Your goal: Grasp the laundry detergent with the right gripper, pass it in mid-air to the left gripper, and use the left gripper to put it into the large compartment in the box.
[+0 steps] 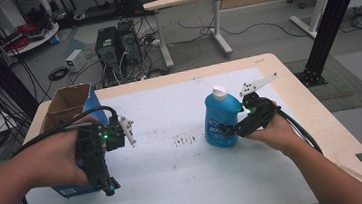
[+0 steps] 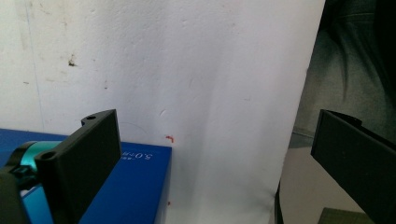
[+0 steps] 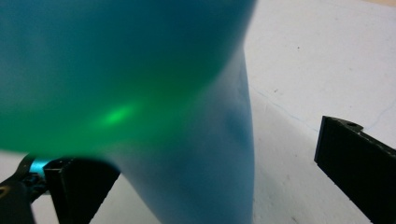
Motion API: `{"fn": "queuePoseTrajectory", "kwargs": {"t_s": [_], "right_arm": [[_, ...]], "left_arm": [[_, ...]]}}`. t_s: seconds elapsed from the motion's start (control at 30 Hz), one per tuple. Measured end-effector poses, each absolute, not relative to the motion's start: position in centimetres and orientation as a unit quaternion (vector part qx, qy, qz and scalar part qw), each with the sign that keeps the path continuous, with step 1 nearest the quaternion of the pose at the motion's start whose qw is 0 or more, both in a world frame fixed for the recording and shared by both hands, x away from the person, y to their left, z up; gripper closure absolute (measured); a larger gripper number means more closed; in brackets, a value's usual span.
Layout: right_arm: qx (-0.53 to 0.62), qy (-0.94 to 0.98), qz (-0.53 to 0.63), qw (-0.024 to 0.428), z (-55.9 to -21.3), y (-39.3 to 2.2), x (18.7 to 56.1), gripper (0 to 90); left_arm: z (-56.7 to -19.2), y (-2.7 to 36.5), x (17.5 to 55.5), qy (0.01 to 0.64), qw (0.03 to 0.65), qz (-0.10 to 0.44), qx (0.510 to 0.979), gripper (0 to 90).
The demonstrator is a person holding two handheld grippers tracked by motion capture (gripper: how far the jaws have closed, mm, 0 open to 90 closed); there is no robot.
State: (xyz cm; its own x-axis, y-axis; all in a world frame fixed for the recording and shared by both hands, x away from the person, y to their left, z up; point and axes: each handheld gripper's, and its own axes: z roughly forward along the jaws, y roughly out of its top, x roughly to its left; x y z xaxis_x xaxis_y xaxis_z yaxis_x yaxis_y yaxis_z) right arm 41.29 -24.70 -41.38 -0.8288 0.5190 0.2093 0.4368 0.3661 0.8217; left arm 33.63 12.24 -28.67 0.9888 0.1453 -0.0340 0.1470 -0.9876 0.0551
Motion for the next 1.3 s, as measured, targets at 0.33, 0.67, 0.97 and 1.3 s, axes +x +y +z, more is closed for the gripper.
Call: {"fn": "queuePoseTrajectory", "kwargs": {"t_s": [0.33,0.67,0.97,1.3], "right_arm": [[0.284,0.82,0.496,0.042,-41.7,-23.5,41.5,1.1],[0.281,0.813,0.508,0.046,-41.7,-23.5,41.5,5.6],[0.28,0.806,0.519,0.046,-41.6,-24.0,41.5,13.4],[0.265,0.807,0.526,0.039,-41.9,-23.8,41.3,23.9]], "left_arm": [[-28.6,12.3,33.6,0.075,0.029,-0.013,0.997,1.7],[-28.5,12.3,33.5,0.074,0.029,-0.012,0.997,1.6],[-28.4,12.4,33.5,0.074,0.028,-0.011,0.997,1.7],[-28.4,12.4,33.6,0.074,0.029,-0.012,0.997,1.7]]}}
